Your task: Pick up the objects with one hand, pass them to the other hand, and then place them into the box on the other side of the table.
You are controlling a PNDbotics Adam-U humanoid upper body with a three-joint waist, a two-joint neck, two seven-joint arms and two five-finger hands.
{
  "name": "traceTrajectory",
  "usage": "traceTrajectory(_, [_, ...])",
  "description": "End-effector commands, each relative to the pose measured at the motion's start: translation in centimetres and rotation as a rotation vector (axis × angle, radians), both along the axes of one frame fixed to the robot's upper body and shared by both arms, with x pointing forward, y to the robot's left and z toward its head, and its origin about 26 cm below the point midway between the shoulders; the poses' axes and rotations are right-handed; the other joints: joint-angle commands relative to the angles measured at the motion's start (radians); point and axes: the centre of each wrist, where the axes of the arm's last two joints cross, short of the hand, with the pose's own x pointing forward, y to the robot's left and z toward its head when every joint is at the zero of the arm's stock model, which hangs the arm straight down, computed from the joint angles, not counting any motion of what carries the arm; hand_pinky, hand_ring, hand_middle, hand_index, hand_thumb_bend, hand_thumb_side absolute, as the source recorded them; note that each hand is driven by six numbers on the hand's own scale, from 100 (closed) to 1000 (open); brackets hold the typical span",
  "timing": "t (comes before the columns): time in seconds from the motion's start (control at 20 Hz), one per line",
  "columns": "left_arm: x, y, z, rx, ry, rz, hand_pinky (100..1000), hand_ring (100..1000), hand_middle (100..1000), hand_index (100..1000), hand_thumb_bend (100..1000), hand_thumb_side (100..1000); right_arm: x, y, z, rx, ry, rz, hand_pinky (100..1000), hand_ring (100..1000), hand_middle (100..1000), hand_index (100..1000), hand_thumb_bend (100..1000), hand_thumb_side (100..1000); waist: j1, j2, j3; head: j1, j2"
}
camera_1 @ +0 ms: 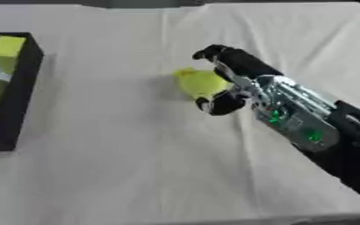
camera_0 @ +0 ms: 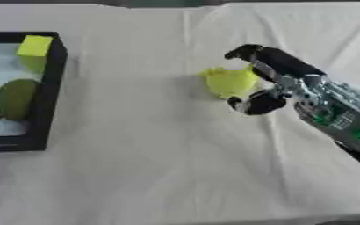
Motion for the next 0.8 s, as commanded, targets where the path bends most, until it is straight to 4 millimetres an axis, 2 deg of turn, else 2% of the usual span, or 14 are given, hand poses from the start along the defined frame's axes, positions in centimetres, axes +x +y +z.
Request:
traceTrajectory(0.05, [-0.19, 0.34, 1.28, 0.019, -0.04, -0.001, 876, 1000, 796, 715, 100, 762, -0.29, -0.5, 0.83, -0.028, -0.033, -0.055, 915, 913, 898, 910, 405, 100, 0.003, 0.003, 0.005, -0.013, -0.008])
traceTrajectory(0.35, [-0.21, 0.16, 1.45, 0.021, -0.044, -0.013, 879, 1000, 797, 712, 100, 766, -0.33, -0.83, 0.87, -0.02, -0.093, -0.145, 911, 905, 891, 910, 392, 100, 0.007, 0.02, 0.016, -0.028, -0.018])
traceTrajectory(0.65, [-0.22, 0.04, 1.57, 0.025, -0.047, -0.02, 881, 1000, 797, 709, 100, 767, -0.37, -0.98, 0.89, -0.009, -0.111, -0.165, 910, 904, 883, 906, 385, 100, 0.009, 0.032, 0.022, -0.041, -0.03])
traceTrajectory(0.8, [-0.24, 0.04, 1.63, 0.026, -0.05, -0.022, 882, 1000, 797, 707, 100, 767, -0.42, -1.0, 0.61, -0.013, -0.099, -0.166, 908, 903, 817, 874, 376, 100, 0.008, 0.035, 0.026, -0.045, -0.037])
